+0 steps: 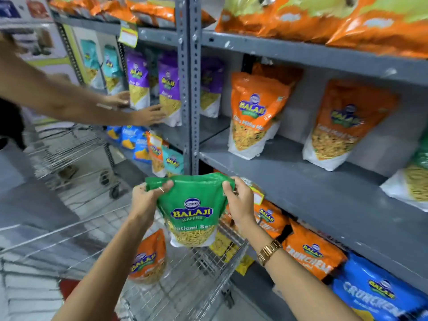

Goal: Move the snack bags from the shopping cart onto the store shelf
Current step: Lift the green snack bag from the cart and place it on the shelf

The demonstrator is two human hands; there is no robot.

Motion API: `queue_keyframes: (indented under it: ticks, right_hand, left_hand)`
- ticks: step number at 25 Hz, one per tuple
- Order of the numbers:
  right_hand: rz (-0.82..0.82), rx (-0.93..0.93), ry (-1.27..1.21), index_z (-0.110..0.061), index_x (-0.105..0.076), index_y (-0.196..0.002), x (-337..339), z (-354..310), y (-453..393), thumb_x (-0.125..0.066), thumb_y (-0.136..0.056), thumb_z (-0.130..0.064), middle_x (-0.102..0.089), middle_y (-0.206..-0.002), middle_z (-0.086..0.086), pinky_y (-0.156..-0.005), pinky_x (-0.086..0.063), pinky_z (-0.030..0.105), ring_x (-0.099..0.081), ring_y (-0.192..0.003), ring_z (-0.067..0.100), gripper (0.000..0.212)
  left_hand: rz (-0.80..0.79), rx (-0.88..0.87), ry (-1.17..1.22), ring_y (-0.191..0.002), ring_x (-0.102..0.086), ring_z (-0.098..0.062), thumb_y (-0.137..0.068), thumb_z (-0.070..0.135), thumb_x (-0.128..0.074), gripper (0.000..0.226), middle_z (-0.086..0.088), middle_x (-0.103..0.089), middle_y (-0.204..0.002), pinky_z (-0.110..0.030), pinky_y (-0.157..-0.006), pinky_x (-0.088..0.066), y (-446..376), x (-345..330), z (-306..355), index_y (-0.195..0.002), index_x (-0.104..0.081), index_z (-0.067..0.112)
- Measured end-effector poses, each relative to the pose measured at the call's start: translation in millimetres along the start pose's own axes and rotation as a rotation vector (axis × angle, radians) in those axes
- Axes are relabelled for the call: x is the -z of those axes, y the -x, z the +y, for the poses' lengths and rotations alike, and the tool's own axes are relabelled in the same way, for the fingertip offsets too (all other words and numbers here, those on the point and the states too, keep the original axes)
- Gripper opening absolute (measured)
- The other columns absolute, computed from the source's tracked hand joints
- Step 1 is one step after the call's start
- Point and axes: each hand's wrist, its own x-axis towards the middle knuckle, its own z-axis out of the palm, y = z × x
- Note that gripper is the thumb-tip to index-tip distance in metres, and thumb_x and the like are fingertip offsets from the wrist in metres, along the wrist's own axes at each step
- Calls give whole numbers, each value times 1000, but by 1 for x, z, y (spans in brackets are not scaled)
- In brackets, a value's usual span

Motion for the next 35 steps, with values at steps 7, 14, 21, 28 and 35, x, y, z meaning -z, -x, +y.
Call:
queue_keyframes:
  ticks: [7,14,21,28,35]
  right_hand:
    - [411,83,-117,-4,-54,-113,117,-73,-40,-49,-93,-13,-60,-107,6,-82,-38,32,-55,-94,16,23]
    - [728,93,-40,-11,-55,-84,257,-56,-37,-49,-93,-18,-54,-77,9,-67,-41,29,-49,-71,18,13]
    - [895,85,32,-10,-55,-88,390,-23,-26,-51,-92,-14,-61,-89,32,-72,-42,38,-53,-74,29,7]
    - [989,34,63,2,-56,-102,477,15,-20,-51,-92,-19,-61,-92,15,-75,-41,35,-54,-84,23,23]
    - [1006,-5,93,-5,-55,-97,493,32,-14,-50,-92,-22,-46,-65,-8,-58,-33,27,-42,-57,8,19]
  left_hand:
    - [-422,-75,210,-57,-69,-6,-85,3,-54,19,7,-73,-57,-20,-57,-58,-16,-141,70,-71,-65,10]
    - [-663,-16,235,-49,-66,-5,-84,3,-56,16,8,-70,-50,-20,-49,-56,26,-306,60,-71,-60,11]
    - [-795,91,199,-52,-68,-10,-82,7,-60,10,5,-71,-53,-24,-52,-57,74,-440,30,-74,-62,11]
    - [-799,129,126,-53,-68,-11,-78,10,-67,8,-2,-72,-70,-24,-56,-58,115,-530,4,-75,-60,13]
    - [-813,163,21,-77,-65,-22,-78,16,-67,8,-18,-65,-113,-37,-73,-56,116,-561,-9,-82,-61,15]
